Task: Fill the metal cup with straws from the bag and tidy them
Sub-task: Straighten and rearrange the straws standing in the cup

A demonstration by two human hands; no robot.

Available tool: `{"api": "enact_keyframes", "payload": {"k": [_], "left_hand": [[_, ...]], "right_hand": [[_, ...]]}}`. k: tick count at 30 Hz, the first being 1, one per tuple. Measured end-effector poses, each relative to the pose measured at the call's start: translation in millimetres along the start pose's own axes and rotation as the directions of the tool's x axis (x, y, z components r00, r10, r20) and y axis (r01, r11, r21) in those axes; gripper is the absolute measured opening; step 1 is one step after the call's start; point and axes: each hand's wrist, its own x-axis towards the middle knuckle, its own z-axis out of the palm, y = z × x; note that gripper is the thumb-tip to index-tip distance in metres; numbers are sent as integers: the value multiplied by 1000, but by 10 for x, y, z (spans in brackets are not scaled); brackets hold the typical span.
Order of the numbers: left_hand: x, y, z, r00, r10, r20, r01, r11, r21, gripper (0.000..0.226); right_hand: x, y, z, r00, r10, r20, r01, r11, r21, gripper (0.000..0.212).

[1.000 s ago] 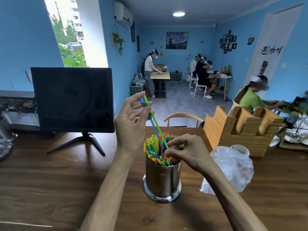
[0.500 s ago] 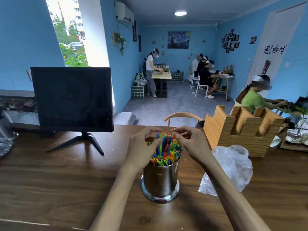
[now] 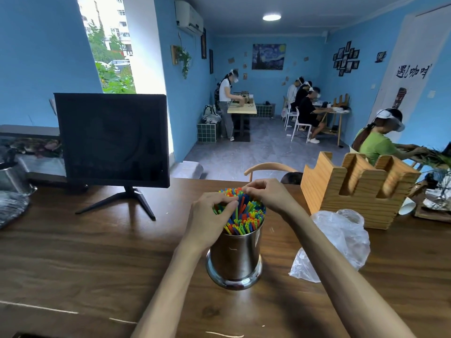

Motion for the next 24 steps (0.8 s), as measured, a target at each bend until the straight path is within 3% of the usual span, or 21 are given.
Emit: {"api": "enact_keyframes", "payload": {"k": [12, 18, 21, 24], "left_hand": [[-14, 73, -17, 1000, -5, -1, 5, 1000, 7, 24], [42, 76, -63, 999, 26, 47, -26, 1000, -6, 19], [98, 75, -98, 998, 15, 63, -4, 984, -176, 15], [152, 152, -135, 1000, 18, -4, -18, 945, -326, 25]], "right_hand": [[121, -98, 15, 998, 55, 25, -57, 994, 93, 17], [83, -232, -46, 992, -81, -102, 85, 996, 39, 20], [21, -441, -199, 969, -161, -186, 178, 981, 74, 19], [-114, -706, -345, 919, -279, -280, 332, 930, 161, 11]]}}
